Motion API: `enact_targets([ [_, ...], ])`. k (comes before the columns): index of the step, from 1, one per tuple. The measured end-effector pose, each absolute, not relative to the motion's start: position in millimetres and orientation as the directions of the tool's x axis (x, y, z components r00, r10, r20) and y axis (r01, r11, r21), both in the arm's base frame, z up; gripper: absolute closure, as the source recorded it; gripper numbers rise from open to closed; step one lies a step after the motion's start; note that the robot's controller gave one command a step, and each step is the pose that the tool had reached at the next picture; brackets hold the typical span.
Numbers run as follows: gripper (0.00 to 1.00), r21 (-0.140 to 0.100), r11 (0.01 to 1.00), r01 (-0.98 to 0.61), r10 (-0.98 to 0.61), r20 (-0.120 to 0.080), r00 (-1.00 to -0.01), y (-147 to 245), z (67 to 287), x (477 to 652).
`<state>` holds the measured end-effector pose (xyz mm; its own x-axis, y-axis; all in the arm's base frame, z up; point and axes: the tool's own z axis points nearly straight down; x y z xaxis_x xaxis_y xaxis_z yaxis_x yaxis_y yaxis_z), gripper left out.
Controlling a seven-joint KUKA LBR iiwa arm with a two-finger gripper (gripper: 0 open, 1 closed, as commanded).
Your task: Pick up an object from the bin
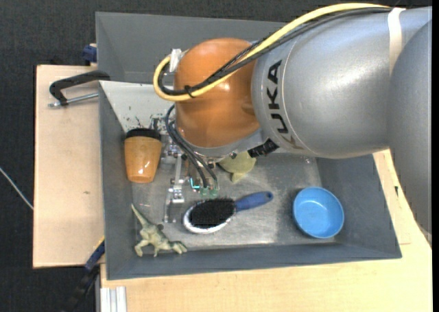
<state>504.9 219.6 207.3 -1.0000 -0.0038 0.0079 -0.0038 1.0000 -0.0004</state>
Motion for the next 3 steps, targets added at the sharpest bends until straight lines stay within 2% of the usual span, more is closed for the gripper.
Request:
enact_targets([
  [1, 0.0, 0.004, 0.999, 0.054, 0.054, -0.003, -0.999, 164.1, 69.9, 510.0],
  [2, 0.0, 0.006, 0.986, 0.166, 0.166, -0.004, -0.986, 122.9, 72.4, 501.2],
  [3, 0.0, 0.003, 0.996, 0.092, 0.092, -0.005, -0.996, 72.4, 72.5, 502.3],
])
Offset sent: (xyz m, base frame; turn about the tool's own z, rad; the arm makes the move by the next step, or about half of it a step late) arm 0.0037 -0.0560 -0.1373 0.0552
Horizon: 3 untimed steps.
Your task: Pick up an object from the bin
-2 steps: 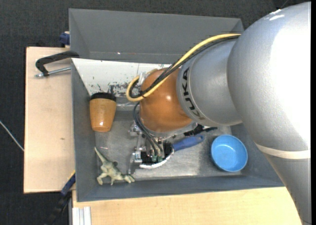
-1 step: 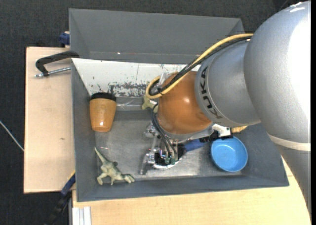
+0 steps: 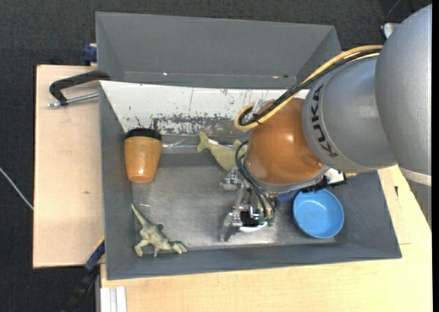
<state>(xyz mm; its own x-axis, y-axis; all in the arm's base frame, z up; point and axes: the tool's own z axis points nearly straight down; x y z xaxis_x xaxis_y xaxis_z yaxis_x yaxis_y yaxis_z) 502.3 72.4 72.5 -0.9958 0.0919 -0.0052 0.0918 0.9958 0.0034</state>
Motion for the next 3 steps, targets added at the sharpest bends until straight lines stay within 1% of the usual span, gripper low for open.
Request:
enact_targets([
  [1, 0.0, 0.003, 1.0, 0.02, 0.02, -0.009, -1.0, 11.8, 72.1, 516.5],
  [2, 0.0, 0.024, 0.998, -0.066, -0.066, 0.024, -0.998, -44.5, 68.8, 526.4],
  [3, 0.0, 0.036, 0.963, -0.266, -0.268, 0.076, -0.96, -146.6, 84.1, 523.9],
])
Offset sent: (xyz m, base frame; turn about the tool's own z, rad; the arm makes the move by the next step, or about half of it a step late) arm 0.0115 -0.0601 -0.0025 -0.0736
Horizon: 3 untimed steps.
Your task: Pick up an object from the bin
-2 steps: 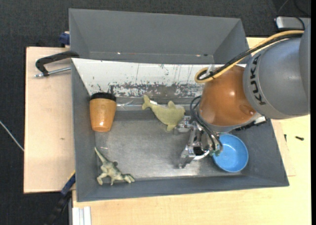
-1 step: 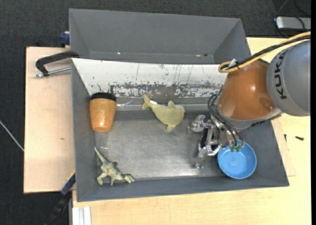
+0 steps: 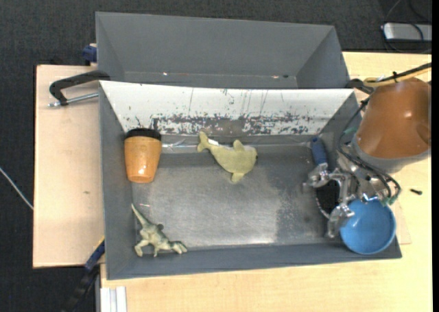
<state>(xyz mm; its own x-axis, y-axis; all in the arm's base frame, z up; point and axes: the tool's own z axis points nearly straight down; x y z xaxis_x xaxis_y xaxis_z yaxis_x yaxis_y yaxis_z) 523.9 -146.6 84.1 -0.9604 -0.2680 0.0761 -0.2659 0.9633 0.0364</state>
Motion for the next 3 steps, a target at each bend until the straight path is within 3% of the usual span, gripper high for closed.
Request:
enact_targets([
  [1, 0.0, 0.037, 0.776, -0.63, -0.631, 0.014, -0.776, -135.8, 67.9, 507.8],
  [2, 0.0, 0.068, 0.768, -0.636, -0.64, 0.049, -0.767, -134.5, 65.4, 520.6],
  [3, 0.0, 0.07, 0.763, -0.643, -0.646, 0.05, -0.761, -134.3, 64.9, 521.3],
])
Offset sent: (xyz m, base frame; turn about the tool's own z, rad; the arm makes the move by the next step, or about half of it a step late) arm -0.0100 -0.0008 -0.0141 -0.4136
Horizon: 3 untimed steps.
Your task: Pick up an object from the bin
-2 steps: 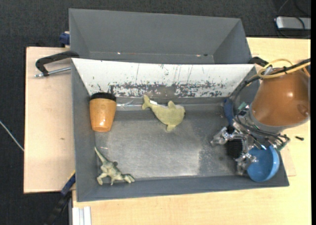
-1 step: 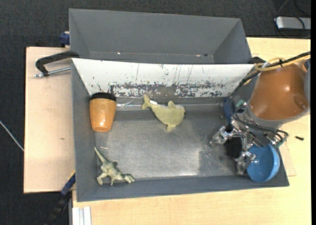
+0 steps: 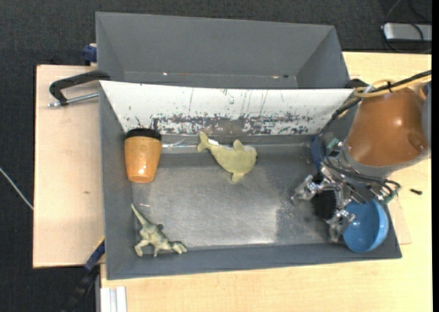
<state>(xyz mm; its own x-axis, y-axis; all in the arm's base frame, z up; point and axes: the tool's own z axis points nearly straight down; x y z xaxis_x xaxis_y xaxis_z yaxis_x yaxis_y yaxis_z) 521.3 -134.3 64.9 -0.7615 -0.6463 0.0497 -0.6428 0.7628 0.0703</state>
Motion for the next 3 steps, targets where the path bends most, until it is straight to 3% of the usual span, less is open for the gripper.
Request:
enact_targets([
  [1, 0.0, 0.097, 0.642, -0.761, -0.766, 0.044, -0.641, -129.3, 61.3, 523.3],
  [2, 0.0, 0.101, 0.595, -0.797, -0.803, 0.042, -0.594, -130.8, 61.7, 523.1],
  [3, 1.0, 0.102, 0.597, -0.796, -0.802, 0.044, -0.596, -131.8, 61.6, 522.5],
])
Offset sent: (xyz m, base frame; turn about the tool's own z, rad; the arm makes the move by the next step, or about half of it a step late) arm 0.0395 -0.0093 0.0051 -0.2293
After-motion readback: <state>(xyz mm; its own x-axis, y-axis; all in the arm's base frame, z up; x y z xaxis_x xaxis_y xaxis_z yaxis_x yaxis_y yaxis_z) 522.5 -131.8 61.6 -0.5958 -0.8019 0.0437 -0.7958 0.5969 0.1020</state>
